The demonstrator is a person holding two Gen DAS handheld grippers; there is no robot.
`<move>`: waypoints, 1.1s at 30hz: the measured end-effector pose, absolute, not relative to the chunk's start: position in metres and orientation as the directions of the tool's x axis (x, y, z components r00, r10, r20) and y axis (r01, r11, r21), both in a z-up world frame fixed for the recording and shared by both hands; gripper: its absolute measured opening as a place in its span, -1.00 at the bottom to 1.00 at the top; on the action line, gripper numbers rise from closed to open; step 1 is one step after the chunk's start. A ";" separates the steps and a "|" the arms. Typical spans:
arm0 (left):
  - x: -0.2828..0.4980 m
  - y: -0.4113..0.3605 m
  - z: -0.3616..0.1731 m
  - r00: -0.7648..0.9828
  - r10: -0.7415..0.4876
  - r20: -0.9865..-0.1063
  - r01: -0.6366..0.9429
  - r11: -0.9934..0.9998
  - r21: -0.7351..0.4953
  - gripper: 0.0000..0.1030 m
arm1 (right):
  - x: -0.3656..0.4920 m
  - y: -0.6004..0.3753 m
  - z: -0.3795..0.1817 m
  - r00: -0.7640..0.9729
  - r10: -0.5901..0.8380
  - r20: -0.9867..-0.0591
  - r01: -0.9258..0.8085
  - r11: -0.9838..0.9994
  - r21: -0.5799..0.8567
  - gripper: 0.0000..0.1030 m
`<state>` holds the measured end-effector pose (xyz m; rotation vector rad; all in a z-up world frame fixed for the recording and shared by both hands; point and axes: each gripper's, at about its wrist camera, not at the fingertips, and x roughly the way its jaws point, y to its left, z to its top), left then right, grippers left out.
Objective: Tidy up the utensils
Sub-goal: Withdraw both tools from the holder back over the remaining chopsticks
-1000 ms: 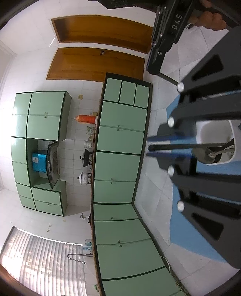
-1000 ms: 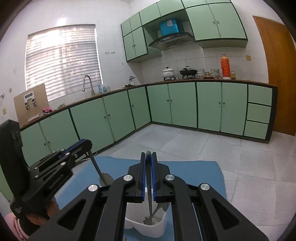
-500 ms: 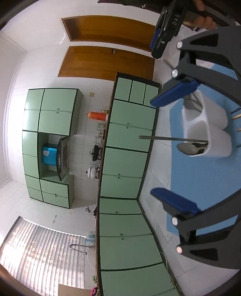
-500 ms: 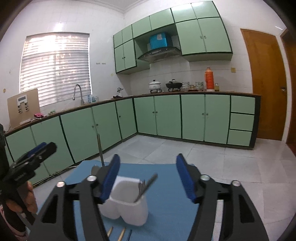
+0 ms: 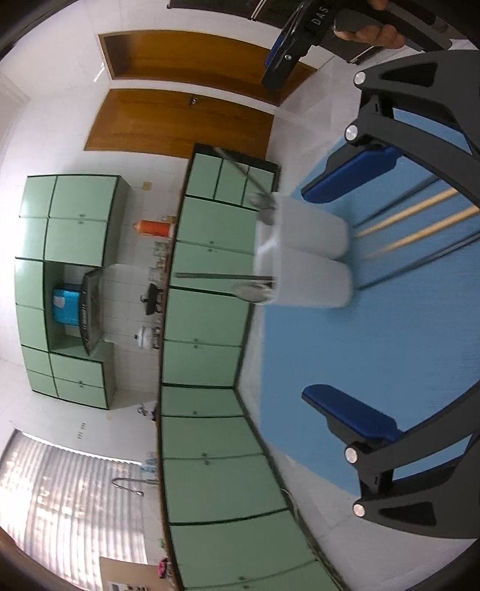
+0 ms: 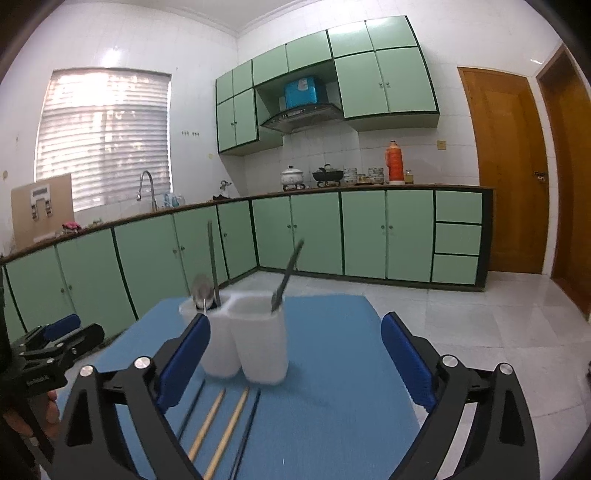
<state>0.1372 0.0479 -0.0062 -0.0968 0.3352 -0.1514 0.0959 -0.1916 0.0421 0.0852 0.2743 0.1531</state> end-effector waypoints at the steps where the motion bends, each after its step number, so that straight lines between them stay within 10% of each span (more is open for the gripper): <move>1: 0.133 0.048 -0.011 0.931 -0.157 -0.329 0.124 0.985 -0.119 0.86 | 0.089 -0.189 0.034 0.950 0.155 -0.272 -0.132 0.986 0.098 0.79; 26: 0.049 0.042 -0.111 0.919 -0.079 -0.386 0.073 0.997 -0.030 0.87 | -0.008 -0.137 -0.098 0.947 0.062 -0.317 -0.063 0.998 0.008 0.76; 33: 0.042 0.048 -0.123 0.916 -0.074 -0.394 0.063 0.997 -0.041 0.87 | -0.013 -0.127 -0.109 0.944 0.076 -0.321 -0.085 0.996 -0.014 0.44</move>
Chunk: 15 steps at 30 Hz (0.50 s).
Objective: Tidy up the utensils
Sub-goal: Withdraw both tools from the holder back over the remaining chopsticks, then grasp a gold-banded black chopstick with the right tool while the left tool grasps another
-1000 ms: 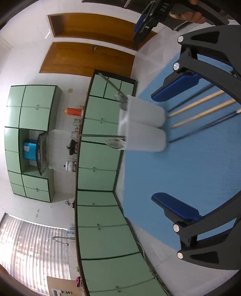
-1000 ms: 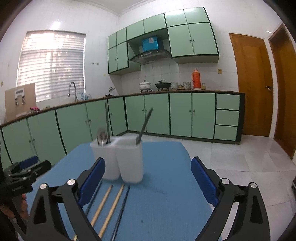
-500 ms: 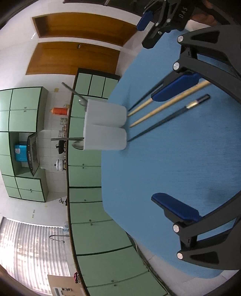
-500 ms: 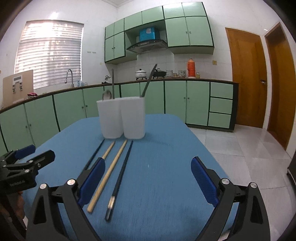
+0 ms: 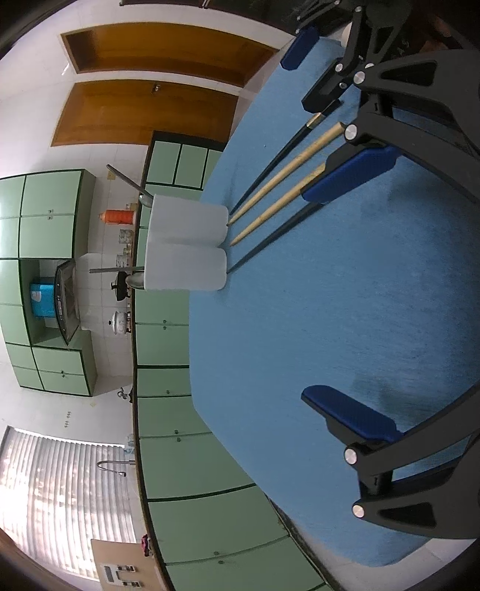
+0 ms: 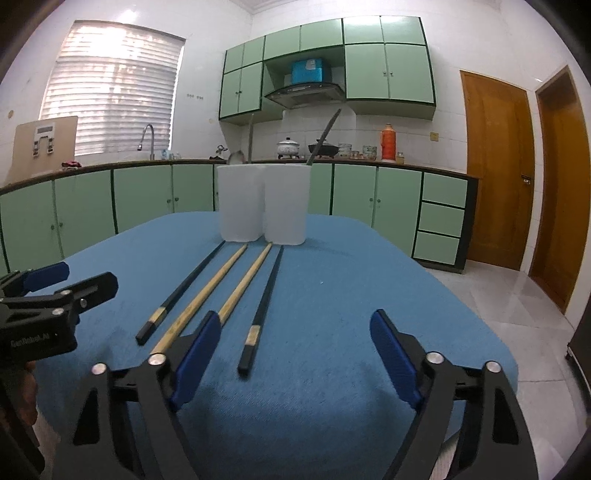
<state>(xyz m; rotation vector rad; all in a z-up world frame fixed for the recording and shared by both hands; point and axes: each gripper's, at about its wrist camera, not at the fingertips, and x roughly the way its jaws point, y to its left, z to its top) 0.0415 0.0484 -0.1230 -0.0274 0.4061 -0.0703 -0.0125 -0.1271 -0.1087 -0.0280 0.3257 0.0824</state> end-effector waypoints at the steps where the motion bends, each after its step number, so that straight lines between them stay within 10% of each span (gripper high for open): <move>1: 0.041 0.049 -0.124 0.916 -0.072 -0.395 0.061 0.997 -0.042 0.87 | -0.013 -0.127 -0.110 0.944 0.080 -0.320 -0.089 0.996 -0.015 0.40; 15: 0.037 0.047 -0.128 0.912 -0.084 -0.401 0.065 0.996 -0.060 0.87 | -0.018 -0.113 -0.125 0.943 0.087 -0.321 -0.109 0.993 -0.052 -0.44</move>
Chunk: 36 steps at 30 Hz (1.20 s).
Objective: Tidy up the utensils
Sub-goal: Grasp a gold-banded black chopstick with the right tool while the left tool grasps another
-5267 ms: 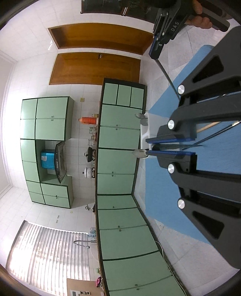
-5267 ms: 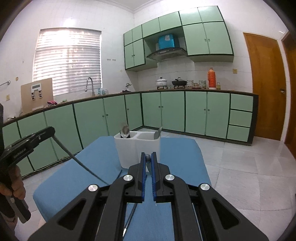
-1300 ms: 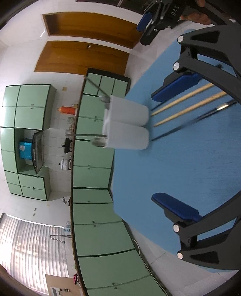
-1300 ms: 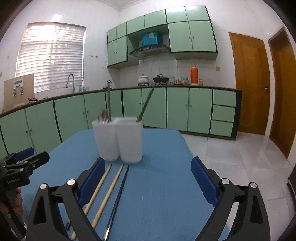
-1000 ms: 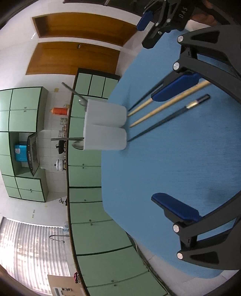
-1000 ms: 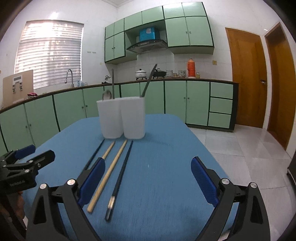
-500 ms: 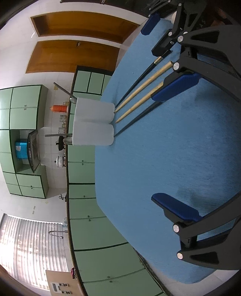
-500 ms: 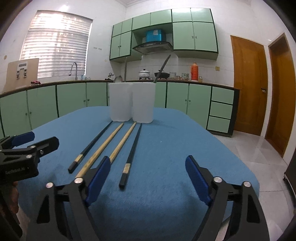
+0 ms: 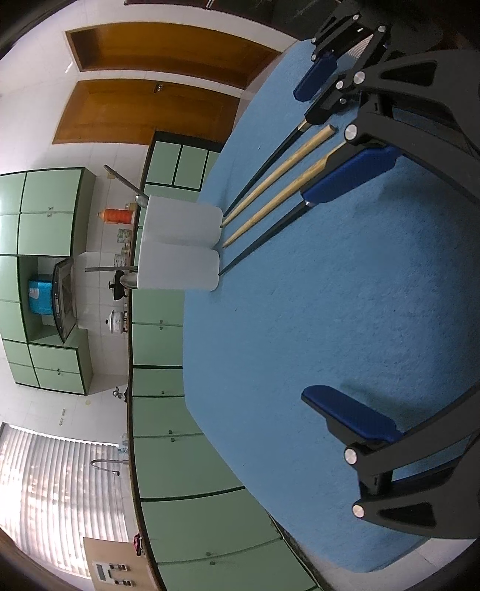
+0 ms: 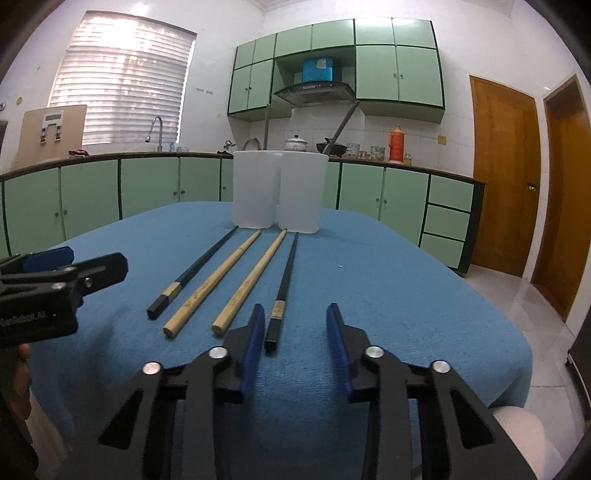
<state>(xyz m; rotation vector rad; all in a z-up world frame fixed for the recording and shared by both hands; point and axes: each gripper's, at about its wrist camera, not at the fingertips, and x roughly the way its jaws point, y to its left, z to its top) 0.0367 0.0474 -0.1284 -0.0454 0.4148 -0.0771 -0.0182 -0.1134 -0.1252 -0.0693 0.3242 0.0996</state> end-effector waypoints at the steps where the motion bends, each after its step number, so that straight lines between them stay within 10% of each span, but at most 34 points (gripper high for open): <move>1: 0.036 0.047 -0.129 0.912 -0.085 -0.401 0.066 0.996 -0.061 0.87 | -0.019 -0.113 -0.126 0.944 0.087 -0.320 -0.110 0.993 -0.054 -0.46; 11: 0.034 0.044 -0.130 0.911 -0.091 -0.403 0.064 0.995 -0.078 0.87 | -0.023 -0.106 -0.131 0.952 0.096 -0.292 -0.117 0.991 -0.057 -0.84; 29: 0.029 0.017 -0.133 0.906 -0.110 -0.408 0.089 0.994 -0.069 0.86 | -0.038 -0.124 -0.129 0.957 0.033 -0.288 -0.046 0.998 -0.041 -0.88; 36: 0.040 0.005 -0.140 0.889 -0.089 -0.449 0.074 0.996 -0.051 0.42 | -0.040 -0.143 -0.129 0.955 -0.003 -0.297 0.003 1.000 -0.002 -0.87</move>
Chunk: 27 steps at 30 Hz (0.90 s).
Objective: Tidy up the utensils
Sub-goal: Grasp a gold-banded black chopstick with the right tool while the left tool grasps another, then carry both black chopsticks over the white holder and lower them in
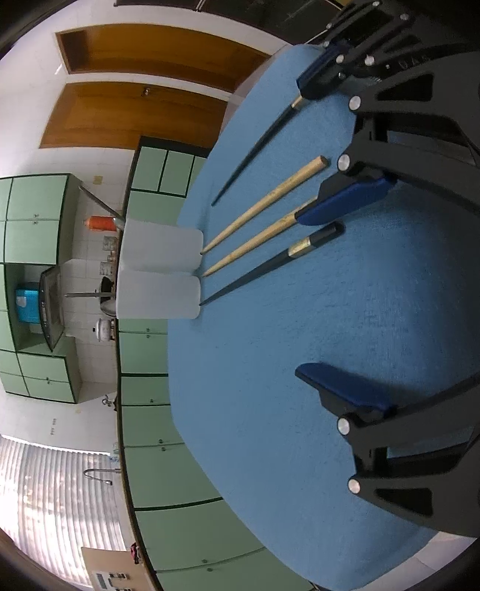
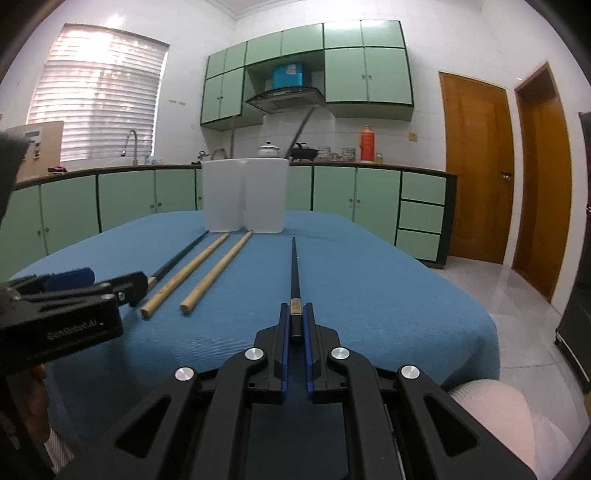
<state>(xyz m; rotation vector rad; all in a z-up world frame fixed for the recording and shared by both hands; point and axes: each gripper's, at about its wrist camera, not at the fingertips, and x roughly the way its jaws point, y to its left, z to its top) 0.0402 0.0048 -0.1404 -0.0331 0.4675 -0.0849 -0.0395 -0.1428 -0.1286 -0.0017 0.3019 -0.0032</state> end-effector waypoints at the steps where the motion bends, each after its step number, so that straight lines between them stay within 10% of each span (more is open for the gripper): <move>1: 0.040 0.004 -0.141 0.891 -0.086 -0.446 0.072 0.996 -0.047 0.41 | -0.039 -0.144 -0.129 0.954 -0.005 -0.299 0.005 1.000 0.000 -0.87; 14: 0.036 -0.017 -0.142 0.880 -0.159 -0.447 0.143 0.987 -0.070 -0.80 | -0.036 -0.147 -0.126 0.949 -0.008 -0.315 0.012 1.000 0.010 -0.87; 27: 0.026 -0.009 -0.111 0.912 -0.155 -0.380 0.134 0.988 -0.081 -0.89 | -0.045 -0.155 -0.107 0.966 -0.025 -0.258 0.027 1.000 0.003 -0.87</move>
